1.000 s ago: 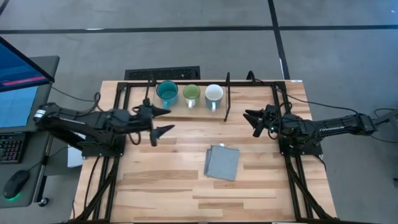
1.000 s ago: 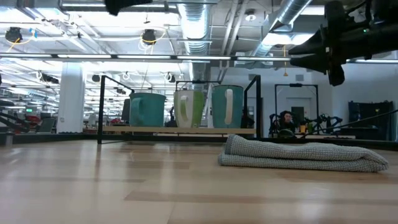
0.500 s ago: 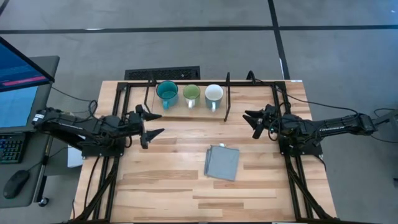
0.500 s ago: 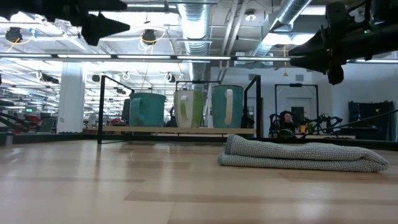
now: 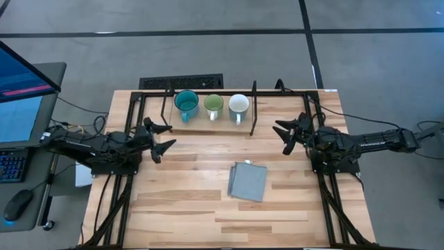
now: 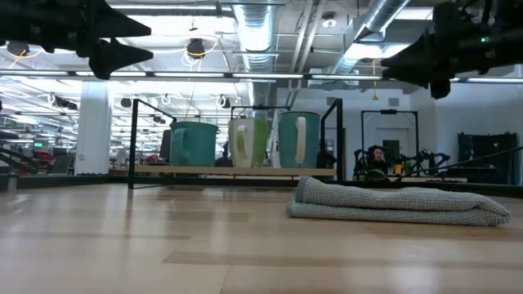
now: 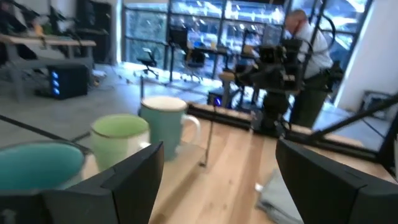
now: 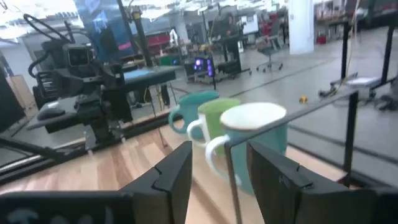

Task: Stack small to large cups/mugs on shelf
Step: Return to Home Position

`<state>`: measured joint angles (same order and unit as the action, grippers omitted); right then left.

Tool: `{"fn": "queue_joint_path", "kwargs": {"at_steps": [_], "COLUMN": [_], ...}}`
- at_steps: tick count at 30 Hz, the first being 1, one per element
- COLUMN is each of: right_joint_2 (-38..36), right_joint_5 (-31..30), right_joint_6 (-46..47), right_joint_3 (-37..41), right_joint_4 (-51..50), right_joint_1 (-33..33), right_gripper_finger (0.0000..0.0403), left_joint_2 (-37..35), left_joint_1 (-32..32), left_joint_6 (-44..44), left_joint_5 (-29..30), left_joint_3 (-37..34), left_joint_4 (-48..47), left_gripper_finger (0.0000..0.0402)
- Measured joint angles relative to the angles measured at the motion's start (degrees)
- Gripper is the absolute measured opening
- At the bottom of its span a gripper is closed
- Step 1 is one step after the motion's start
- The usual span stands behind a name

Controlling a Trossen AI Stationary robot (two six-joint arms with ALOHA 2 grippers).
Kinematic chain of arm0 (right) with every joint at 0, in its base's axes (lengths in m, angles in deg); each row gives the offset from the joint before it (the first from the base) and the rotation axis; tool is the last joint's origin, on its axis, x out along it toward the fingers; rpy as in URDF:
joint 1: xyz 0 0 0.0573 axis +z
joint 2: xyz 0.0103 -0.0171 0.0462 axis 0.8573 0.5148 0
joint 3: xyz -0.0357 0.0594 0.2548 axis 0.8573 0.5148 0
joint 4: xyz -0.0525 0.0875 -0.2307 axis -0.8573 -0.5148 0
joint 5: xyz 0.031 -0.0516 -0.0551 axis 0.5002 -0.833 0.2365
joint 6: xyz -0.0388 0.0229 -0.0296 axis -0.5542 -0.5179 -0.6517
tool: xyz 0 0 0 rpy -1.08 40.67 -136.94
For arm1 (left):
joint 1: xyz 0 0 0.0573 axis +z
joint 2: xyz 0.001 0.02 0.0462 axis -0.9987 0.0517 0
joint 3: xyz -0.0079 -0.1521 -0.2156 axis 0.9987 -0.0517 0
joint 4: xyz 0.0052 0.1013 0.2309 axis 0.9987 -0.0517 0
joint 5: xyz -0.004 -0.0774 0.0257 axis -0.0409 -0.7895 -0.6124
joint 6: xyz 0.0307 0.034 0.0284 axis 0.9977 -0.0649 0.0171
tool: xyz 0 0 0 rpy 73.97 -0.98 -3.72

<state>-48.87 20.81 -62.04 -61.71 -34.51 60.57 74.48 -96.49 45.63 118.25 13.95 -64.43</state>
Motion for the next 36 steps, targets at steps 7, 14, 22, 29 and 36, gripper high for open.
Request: {"fn": "queue_joint_path", "kwargs": {"at_steps": [7,14,22,29,36], "right_joint_2": [-7.1,-14.2,-20.9,-24.6,-25.9], "right_joint_5": [0.2,6.1,17.0,18.8,22.2], "right_joint_6": [-7.0,-9.2,-8.7,-8.3,-6.2], "right_joint_3": [0.0,0.0,0.0,0.0,0.0], "right_joint_4": [-1.3,-7.4,-12.3,-15.6,-18.4], "right_joint_1": [-3.7,-9.6,-16.8,-20.9,-22.8], "right_gripper_finger": [0.0173,0.0173,0.0173,0.0173,0.0173], "left_joint_2": [-5.6,-7.1,-7.1,-7.1,-8.3], "left_joint_1": [0.0,0.9,4.6,10.7,16.9], "left_joint_6": [3.3,2.9,0.2,-0.1,-1.5], "left_joint_5": [4.5,10.4,1.6,1.3,0.4], "left_joint_3": [0.0,0.0,0.0,0.0,0.0], "left_joint_4": [-2.5,-6.4,-8.4,-11.4,-13.3], "left_gripper_finger": [0.03,0.03,0.03,0.03,0.03]}}
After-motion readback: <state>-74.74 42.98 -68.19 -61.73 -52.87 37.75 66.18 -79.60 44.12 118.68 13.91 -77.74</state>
